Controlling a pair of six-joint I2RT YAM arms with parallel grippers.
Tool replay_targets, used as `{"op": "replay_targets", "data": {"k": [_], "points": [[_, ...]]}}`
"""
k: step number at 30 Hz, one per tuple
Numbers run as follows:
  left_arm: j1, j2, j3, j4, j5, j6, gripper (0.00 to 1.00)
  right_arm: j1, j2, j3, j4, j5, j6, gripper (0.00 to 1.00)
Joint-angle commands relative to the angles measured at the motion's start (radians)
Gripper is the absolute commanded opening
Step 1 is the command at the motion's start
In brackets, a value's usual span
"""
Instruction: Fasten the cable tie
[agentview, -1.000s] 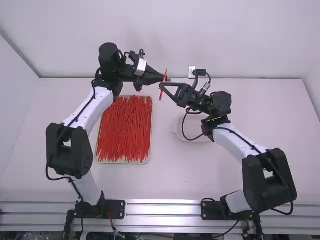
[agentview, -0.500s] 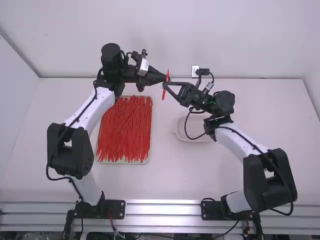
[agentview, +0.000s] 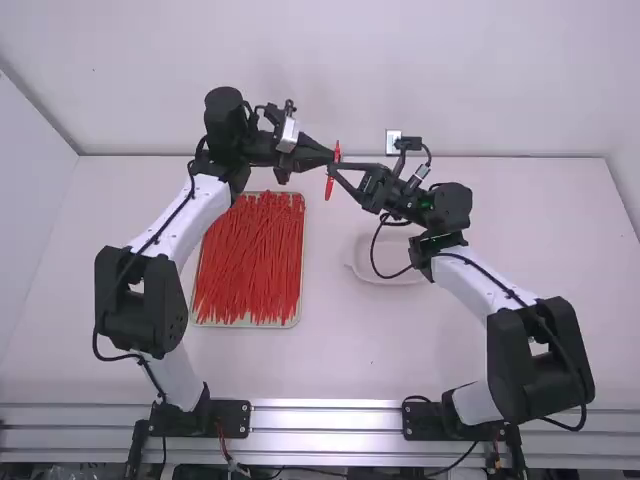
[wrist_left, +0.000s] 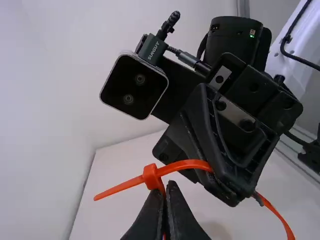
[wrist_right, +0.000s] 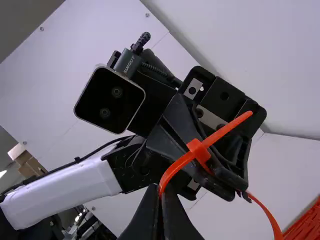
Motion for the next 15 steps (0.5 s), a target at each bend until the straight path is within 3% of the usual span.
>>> {"op": "replay_targets", "data": {"k": [1,15], "points": [[-0.015,0.002,0.0,0.0,0.069,0.026,0.02,-0.027,0.005,0.028,0.003,0.056,0.0,0.0],[-0.021,0.002,-0.015,0.016,0.069,0.023,0.02,-0.066,0.005,0.035,-0.03,0.068,-0.003,0.0]]}}
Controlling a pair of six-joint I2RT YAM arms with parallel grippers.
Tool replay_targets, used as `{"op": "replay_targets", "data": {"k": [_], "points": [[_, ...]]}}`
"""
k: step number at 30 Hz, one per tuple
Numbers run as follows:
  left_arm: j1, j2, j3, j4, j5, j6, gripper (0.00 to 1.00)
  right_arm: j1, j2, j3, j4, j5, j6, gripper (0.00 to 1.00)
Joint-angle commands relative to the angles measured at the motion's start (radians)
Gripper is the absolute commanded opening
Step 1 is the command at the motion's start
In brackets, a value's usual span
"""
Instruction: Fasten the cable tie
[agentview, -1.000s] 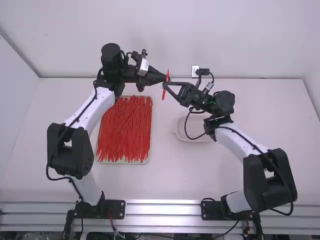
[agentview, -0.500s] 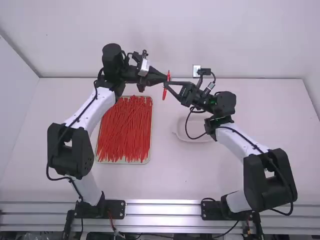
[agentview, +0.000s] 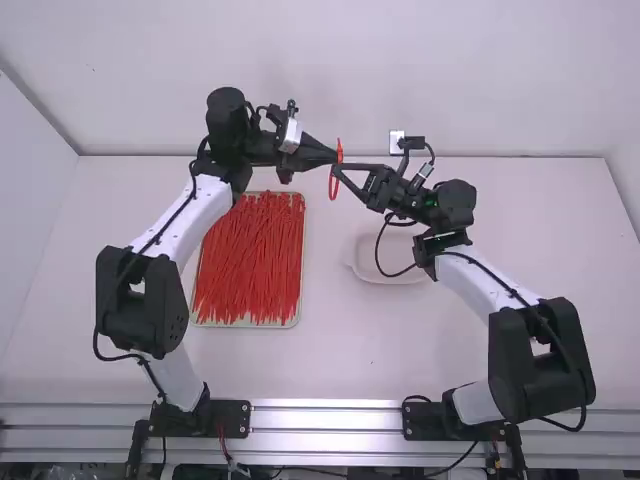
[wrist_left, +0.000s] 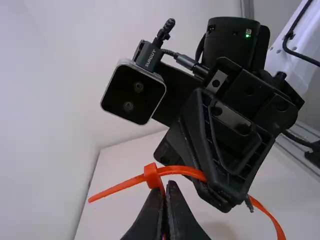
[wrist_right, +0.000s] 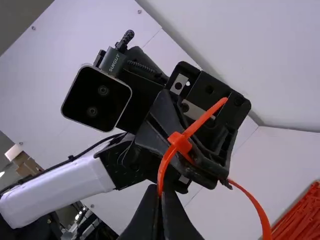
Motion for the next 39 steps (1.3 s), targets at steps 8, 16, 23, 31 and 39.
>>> {"op": "replay_targets", "data": {"k": [8,16,23,31,39], "points": [[-0.012,0.002,-0.056,0.061,0.091,0.003,0.02,-0.037,0.005,0.035,0.022,0.111,-0.001,0.0],[-0.013,0.002,-0.056,0.045,0.091,0.003,0.02,-0.057,0.005,0.06,0.013,0.102,0.002,0.0],[-0.026,0.002,-0.062,0.034,0.092,0.004,0.02,-0.059,0.005,0.092,-0.047,0.114,-0.021,0.0],[-0.046,0.002,-0.062,0.035,0.091,0.003,0.01,-0.063,0.005,0.109,-0.063,0.108,-0.027,0.0],[-0.036,0.002,-0.062,0.124,0.091,-0.096,0.02,-0.056,0.005,0.109,-0.066,0.071,-0.027,0.0]]}}
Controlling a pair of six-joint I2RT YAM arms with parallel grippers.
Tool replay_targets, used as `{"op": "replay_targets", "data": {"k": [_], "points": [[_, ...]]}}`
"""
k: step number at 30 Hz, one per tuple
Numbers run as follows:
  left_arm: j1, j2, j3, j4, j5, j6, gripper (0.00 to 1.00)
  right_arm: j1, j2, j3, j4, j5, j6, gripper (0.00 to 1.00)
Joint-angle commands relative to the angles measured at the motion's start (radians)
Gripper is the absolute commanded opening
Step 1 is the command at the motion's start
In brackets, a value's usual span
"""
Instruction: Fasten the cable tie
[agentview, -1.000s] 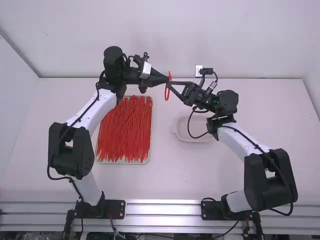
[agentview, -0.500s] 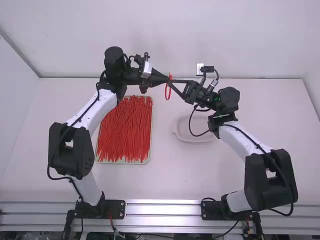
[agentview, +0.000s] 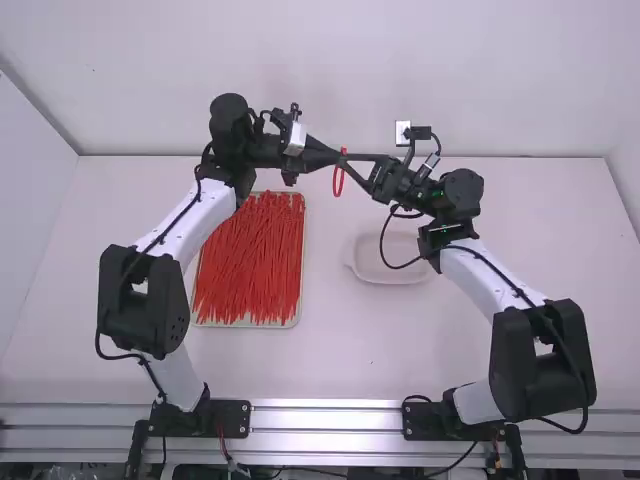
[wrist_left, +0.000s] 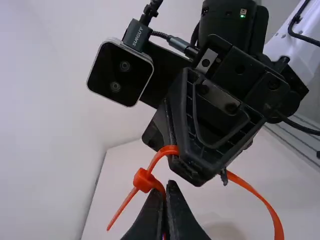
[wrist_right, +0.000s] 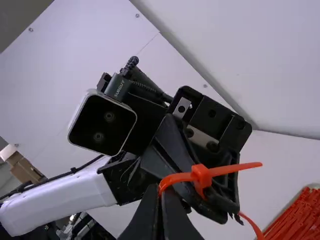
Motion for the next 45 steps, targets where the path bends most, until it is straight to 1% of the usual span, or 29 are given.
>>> {"op": "replay_targets", "data": {"k": [1,5,7,8,9,12,14,15,17,21,23,24,26,31,37,39,40,41,45], "points": [[-0.019,0.002,-0.02,0.03,0.132,-0.061,0.02,-0.028,0.005,0.047,0.002,0.09,-0.007,0.0],[-0.01,0.002,-0.02,0.075,0.131,-0.123,0.02,-0.039,0.005,0.047,0.002,0.06,-0.005,0.0],[0.01,0.002,-0.02,0.119,0.131,-0.187,0.02,-0.039,0.005,0.047,0.002,0.025,0.006,0.05],[0.012,0.002,-0.02,0.122,0.131,-0.193,0.02,-0.039,0.005,0.047,0.003,0.021,0.008,0.06],[0.022,0.002,-0.02,0.133,0.131,-0.211,0.02,-0.037,0.005,0.046,0.002,0.011,0.018,0.1],[0.039,0.002,-0.02,0.141,0.131,-0.233,0.02,-0.038,0.005,0.046,0.003,-0.011,0.023,0.11],[0.049,0.002,-0.02,0.142,0.131,-0.243,0.02,-0.036,0.005,0.046,0.003,-0.022,0.032,0.2],[0.048,0.002,-0.02,0.142,0.131,-0.261,0.02,-0.037,0.005,0.046,0.008,-0.032,0.047,0.29],[0.05,0.002,-0.021,0.138,0.131,-0.267,0.02,-0.039,0.005,0.047,0.01,-0.036,0.056,0.31],[0.043,0.002,-0.021,0.132,0.132,-0.285,0.02,-0.036,0.005,0.046,0.01,-0.031,0.056,0.33],[0.039,0.002,-0.021,0.115,0.132,-0.28,0.02,-0.029,0.005,0.046,0.01,-0.027,0.056,0.38],[0.035,0.002,-0.021,0.115,0.131,-0.281,0.02,-0.027,0.005,0.046,0.01,-0.025,0.056,0.38],[0.019,0.002,-0.021,0.111,0.132,-0.282,0.02,-0.017,0.005,0.046,0.01,-0.016,0.053,0.43],[-0.014,0.002,-0.021,0.092,0.131,-0.277,0.02,-0.013,0.005,0.047,0.011,0.006,0.053,0.47],[-0.029,0.002,-0.021,0.092,0.131,-0.277,0.02,-0.013,0.005,0.047,0.01,0.002,0.057,0.46],[-0.033,0.002,-0.021,0.089,0.131,-0.277,0.02,-0.013,0.005,0.046,0.01,0.002,0.055,0.29],[-0.034,0.002,-0.021,0.086,0.131,-0.277,0.02,-0.013,0.005,0.047,0.01,0.002,0.054,0.17],[-0.036,0.002,-0.021,0.085,0.131,-0.277,0.02,-0.013,0.005,0.047,0.01,0.0,0.052,0.0],[-0.036,0.002,-0.021,0.076,0.132,-0.277,0.02,-0.013,0.005,0.047,0.013,-0.011,0.052,0.0]]}}
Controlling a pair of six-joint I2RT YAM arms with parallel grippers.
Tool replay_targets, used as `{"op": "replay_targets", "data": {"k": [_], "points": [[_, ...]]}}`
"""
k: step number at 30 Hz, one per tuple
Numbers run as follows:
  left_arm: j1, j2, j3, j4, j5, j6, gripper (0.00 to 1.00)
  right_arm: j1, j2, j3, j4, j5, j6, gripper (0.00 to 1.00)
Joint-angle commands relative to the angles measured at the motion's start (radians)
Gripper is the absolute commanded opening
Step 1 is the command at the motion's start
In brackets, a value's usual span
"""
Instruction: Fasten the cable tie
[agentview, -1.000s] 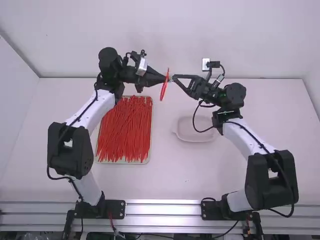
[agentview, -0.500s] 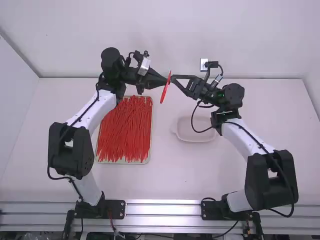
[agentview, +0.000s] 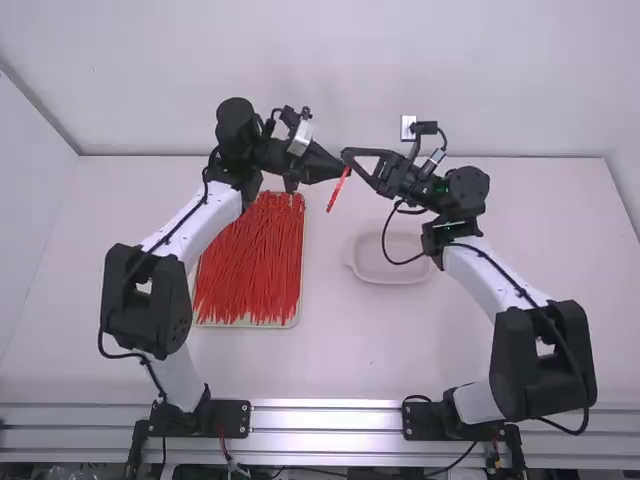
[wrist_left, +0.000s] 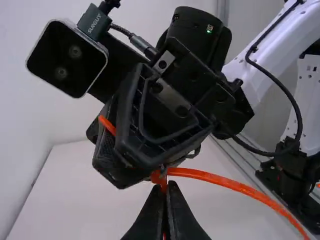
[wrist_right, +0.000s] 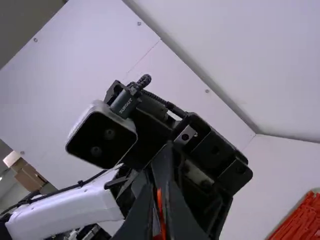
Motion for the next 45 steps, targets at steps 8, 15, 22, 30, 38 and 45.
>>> {"op": "replay_targets", "data": {"k": [8,15,22,30,38,45], "points": [[-0.007,-0.003,-0.004,-0.017,0.024,0.001,0.02,0.0,0.006,0.028,0.004,-0.015,-0.008,0.0],[-0.007,-0.003,-0.004,-0.107,0.024,0.087,0.02,-0.014,0.006,0.028,0.005,-0.022,-0.004,0.0],[-0.006,-0.003,-0.004,-0.218,0.024,0.197,0.02,-0.02,0.006,0.028,0.005,-0.021,-0.005,0.0],[0.002,-0.003,-0.004,-0.256,0.024,0.212,0.02,-0.034,0.006,0.028,0.007,-0.019,-0.006,0.0],[0.002,-0.003,-0.004,-0.417,0.026,0.365,0.02,-0.047,0.006,0.03,0.032,-0.049,-0.005,0.0],[0.008,-0.003,-0.004,-0.525,0.025,0.439,0.01,-0.054,0.006,0.03,0.077,-0.063,0.004,0.0]]}}
